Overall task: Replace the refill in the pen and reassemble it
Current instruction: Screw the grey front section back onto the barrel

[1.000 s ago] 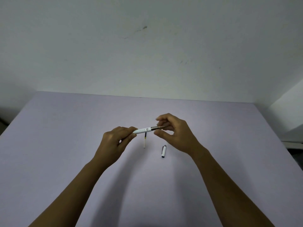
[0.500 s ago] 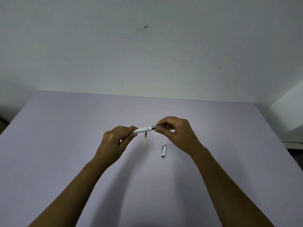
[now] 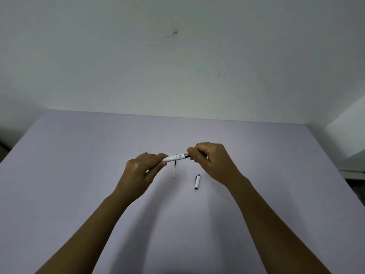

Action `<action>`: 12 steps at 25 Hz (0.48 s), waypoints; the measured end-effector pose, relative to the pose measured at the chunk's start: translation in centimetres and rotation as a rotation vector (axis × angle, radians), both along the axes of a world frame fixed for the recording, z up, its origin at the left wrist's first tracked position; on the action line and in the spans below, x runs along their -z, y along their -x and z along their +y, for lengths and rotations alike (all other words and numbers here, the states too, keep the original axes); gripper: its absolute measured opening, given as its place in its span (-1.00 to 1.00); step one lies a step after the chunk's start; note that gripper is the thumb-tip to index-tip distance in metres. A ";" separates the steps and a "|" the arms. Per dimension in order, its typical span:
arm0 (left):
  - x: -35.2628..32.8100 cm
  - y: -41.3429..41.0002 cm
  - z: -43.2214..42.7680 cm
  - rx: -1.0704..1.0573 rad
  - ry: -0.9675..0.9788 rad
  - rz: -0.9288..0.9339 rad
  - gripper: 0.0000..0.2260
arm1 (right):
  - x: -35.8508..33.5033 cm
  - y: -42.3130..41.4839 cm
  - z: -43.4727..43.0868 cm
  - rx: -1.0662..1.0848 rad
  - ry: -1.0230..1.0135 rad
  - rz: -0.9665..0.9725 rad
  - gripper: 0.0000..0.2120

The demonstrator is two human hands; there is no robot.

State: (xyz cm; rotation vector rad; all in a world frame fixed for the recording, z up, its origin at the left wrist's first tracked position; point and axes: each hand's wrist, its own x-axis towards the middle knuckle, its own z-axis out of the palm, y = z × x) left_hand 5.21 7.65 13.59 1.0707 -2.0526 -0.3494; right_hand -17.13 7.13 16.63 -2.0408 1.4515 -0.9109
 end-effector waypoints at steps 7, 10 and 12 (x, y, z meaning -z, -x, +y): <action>-0.1 -0.1 -0.1 -0.012 0.034 -0.019 -0.70 | -0.2 0.1 0.3 -0.021 -0.012 -0.049 -0.91; -0.1 0.1 0.1 -0.016 0.061 -0.025 -0.74 | -0.1 -0.2 0.2 0.026 -0.003 0.013 -0.74; -0.1 0.3 0.2 -0.021 0.068 -0.035 -0.77 | -0.2 -0.2 0.2 0.038 -0.029 0.032 -0.67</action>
